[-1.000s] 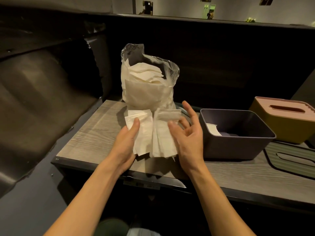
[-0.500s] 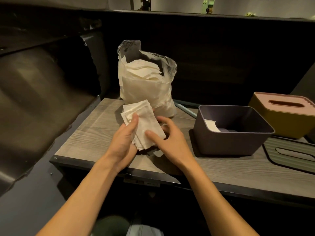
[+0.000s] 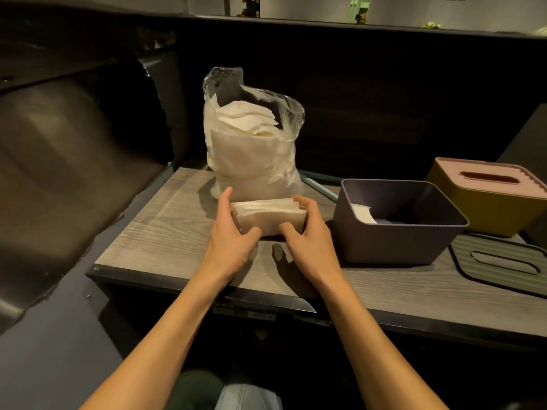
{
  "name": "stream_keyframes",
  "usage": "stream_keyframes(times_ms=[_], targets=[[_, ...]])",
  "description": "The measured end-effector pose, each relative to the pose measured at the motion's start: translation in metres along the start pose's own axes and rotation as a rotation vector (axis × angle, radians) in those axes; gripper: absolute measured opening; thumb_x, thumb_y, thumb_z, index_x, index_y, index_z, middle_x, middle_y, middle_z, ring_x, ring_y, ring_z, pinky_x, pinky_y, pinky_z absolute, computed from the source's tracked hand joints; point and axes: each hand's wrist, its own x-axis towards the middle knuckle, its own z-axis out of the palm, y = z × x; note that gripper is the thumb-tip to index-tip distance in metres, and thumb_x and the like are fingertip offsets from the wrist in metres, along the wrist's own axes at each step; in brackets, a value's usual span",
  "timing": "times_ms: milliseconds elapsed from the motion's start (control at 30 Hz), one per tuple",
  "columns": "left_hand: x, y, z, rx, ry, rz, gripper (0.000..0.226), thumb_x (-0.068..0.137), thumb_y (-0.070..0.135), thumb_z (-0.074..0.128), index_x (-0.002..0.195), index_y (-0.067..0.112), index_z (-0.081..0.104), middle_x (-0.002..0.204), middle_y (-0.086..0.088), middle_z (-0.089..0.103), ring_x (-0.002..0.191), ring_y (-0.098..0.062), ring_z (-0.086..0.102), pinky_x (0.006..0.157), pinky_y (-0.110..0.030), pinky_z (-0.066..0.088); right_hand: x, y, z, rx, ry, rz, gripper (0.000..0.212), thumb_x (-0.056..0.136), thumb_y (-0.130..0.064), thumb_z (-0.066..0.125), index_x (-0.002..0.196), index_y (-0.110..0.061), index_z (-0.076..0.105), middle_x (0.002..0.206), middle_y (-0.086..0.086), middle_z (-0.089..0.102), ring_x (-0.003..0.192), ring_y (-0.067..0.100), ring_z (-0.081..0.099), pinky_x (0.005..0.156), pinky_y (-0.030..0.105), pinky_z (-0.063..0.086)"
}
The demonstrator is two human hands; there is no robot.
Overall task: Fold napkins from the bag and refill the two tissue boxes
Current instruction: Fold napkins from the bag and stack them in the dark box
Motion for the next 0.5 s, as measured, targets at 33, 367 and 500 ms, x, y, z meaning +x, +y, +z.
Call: stream_keyframes(times_ms=[33, 367, 500], targets=[[-0.0002, 0.0011, 0.0014, 0.028, -0.03, 0.003, 0.097, 0.09, 0.003, 0.067, 0.162, 0.032, 0.01, 0.142, 0.003, 0.049, 0.125, -0.014, 0.055, 0.1, -0.024, 0.046, -0.0008, -0.0015, 0.0005, -0.009, -0.046, 0.001, 0.051, 0.092, -0.013, 0.061, 0.133, -0.039, 0.047, 0.125, -0.008, 0.063, 0.106, 0.002, 0.063, 0.089, 0.021, 0.055], [-0.0005, 0.006, 0.0068, 0.029, -0.145, 0.031, 0.105, 0.09, -0.014, 0.052, 0.16, 0.035, -0.009, 0.123, -0.003, 0.057, 0.076, -0.022, 0.062, 0.073, -0.022, 0.055, -0.003, -0.0057, 0.0023, -0.003, -0.07, 0.014, 0.088, 0.082, -0.015, 0.063, 0.151, -0.05, 0.02, 0.142, -0.008, 0.051, 0.117, 0.013, 0.062, 0.105, 0.046, 0.052], [0.0009, 0.0041, 0.0071, 0.033, -0.197, 0.045, 0.1, 0.089, -0.015, 0.048, 0.159, 0.035, -0.003, 0.113, 0.009, 0.053, 0.085, -0.019, 0.063, 0.076, -0.013, 0.051, -0.0011, -0.0023, 0.0046, -0.019, -0.102, -0.001, 0.095, 0.075, -0.024, 0.061, 0.146, -0.066, 0.013, 0.15, -0.003, 0.05, 0.13, 0.025, 0.055, 0.112, 0.054, 0.045]])
